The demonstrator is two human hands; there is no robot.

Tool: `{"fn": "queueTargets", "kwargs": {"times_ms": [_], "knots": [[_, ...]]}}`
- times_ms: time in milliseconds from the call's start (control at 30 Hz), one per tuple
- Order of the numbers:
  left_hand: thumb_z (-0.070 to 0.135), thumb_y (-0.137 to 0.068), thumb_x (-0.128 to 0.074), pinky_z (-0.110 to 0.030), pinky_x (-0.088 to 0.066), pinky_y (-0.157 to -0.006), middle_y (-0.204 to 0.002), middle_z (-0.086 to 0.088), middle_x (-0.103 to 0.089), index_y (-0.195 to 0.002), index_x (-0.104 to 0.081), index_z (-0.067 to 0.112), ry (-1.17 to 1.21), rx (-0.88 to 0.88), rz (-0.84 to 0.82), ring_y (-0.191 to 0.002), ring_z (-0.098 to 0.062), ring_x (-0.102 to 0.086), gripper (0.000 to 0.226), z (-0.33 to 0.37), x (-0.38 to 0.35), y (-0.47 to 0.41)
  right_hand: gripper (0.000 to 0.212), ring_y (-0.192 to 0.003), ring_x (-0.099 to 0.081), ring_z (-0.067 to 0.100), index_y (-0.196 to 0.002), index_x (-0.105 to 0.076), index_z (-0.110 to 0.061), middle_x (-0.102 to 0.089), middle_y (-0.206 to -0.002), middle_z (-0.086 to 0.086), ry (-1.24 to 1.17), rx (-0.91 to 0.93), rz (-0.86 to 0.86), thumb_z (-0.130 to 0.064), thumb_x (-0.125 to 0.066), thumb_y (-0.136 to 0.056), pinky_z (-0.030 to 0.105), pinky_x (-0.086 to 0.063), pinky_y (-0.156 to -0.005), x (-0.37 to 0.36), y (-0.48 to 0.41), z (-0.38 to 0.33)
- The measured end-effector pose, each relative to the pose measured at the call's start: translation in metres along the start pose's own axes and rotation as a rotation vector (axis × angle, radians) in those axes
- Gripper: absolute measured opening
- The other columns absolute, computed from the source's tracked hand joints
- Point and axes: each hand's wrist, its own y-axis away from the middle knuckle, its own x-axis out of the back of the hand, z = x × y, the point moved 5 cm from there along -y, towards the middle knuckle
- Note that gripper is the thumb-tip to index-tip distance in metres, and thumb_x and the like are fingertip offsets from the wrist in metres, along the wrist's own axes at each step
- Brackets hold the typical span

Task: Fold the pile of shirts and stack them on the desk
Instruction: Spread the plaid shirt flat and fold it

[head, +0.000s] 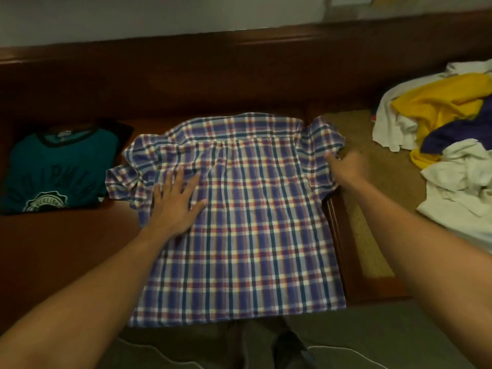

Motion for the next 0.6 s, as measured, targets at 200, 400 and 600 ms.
{"fn": "queueTargets", "kwargs": {"times_ms": [200, 400, 600], "knots": [[0.082, -0.089, -0.021, -0.064, 0.015, -0.117, -0.165, 0.006, 0.028, -0.156, 0.01, 0.05, 0.043, 0.066, -0.065, -0.152, -0.031, 0.026, 0.08, 0.045, -0.017, -0.021, 0.029, -0.102, -0.06, 0.027, -0.126, -0.057, -0.011, -0.062, -0.117, 0.007, -0.222, 0.133, 0.061, -0.03, -0.052, -0.104, 0.036, -0.048, -0.08, 0.024, -0.008, -0.013], [0.079, -0.093, -0.026, -0.065, 0.015, -0.117, -0.164, 0.01, 0.03, -0.155, 0.012, 0.051, 0.125, 0.046, -0.028, -0.152, -0.027, 0.027, 0.078, 0.087, -0.009, -0.039, 0.03, -0.103, -0.058, 0.029, -0.127, -0.048, -0.003, -0.059, -0.113, 0.014, -0.353, 0.122, 0.188, -0.016, -0.056, -0.101, 0.025, -0.033, -0.074, 0.074, -0.023, 0.002], [0.082, -0.093, -0.018, -0.061, 0.014, -0.12, -0.167, 0.003, 0.024, -0.16, 0.003, 0.043, 0.101, 0.145, 0.056, -0.151, -0.025, 0.028, 0.08, 0.063, -0.015, -0.016, 0.081, -0.128, -0.046, 0.046, -0.151, -0.032, -0.008, -0.044, -0.143, 0.025, 0.056, 0.049, 0.094, -0.038, -0.074, -0.09, 0.054, -0.045, -0.1, 0.069, -0.038, 0.032]]}}
